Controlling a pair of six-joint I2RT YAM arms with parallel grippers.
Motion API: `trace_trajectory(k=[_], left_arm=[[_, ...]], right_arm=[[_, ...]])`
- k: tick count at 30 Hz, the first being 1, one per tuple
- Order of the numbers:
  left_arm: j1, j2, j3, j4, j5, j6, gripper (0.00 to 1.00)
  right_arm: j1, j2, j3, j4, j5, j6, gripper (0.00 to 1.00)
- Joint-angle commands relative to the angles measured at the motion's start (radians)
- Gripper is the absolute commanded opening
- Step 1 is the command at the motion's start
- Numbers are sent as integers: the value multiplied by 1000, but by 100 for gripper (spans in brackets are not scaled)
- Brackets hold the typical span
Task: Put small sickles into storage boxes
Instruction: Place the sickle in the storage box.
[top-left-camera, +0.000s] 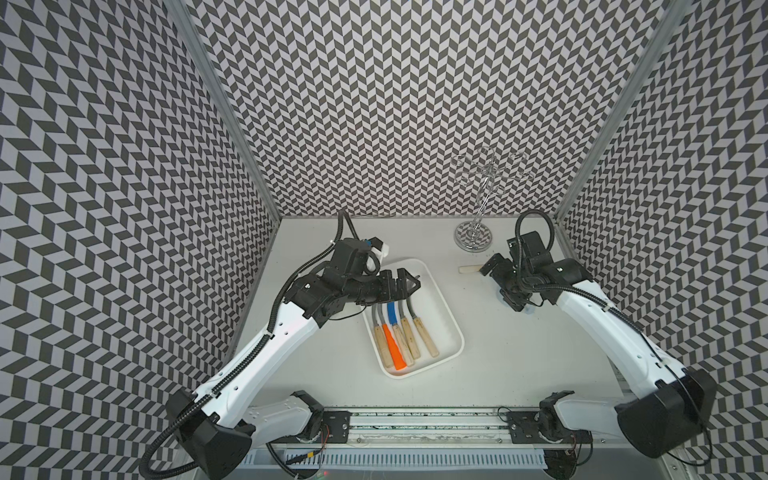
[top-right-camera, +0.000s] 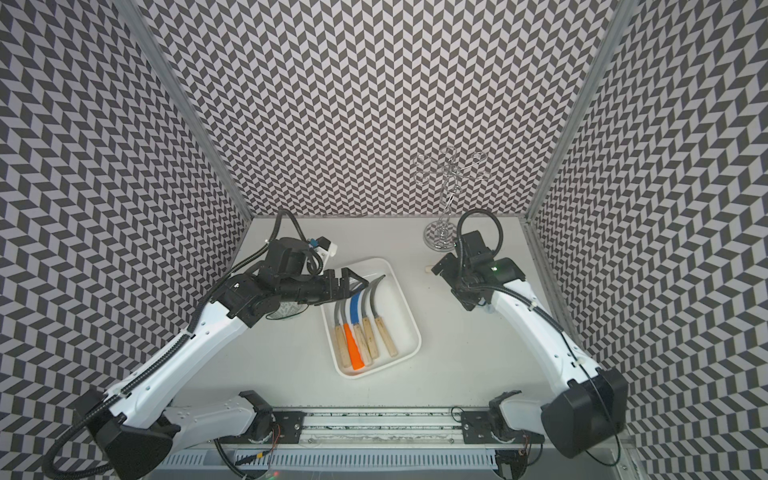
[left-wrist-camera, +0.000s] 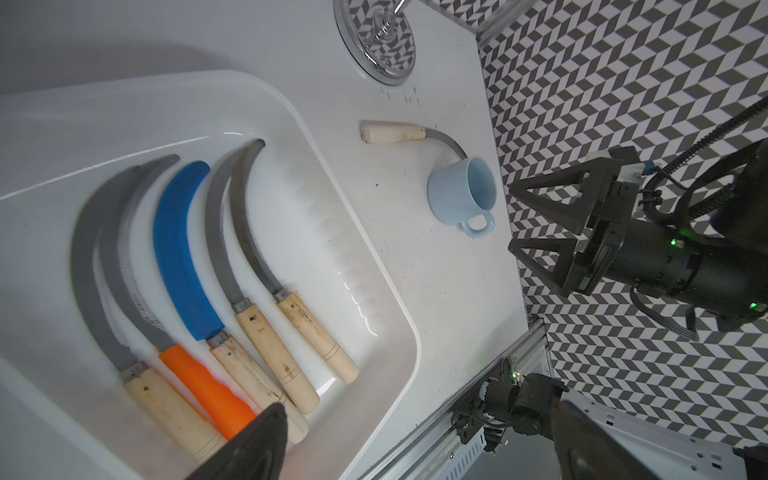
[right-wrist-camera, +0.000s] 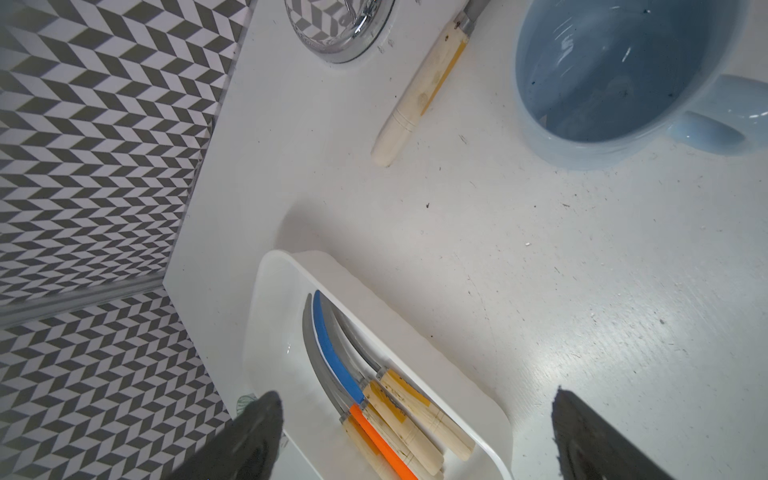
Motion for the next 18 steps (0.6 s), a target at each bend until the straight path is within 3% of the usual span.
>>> trace_trajectory(k=[1, 4, 9, 14, 18], left_arm=[[47, -14, -5, 12, 3, 86, 100], [59, 16, 26, 3, -33, 107, 100], [68, 83, 132, -37, -98, 141, 100], [97, 113, 135, -43, -107, 142, 100], [128, 109, 121, -47, -104, 138, 100]], right_arm=[[0, 16, 4, 32, 47, 96, 100], [14, 30, -24, 95, 87, 95, 100], [16, 197, 55, 77, 153, -78, 98], [22, 342, 96, 60, 230, -177, 96], [24, 411, 96, 102, 224, -200, 89]])
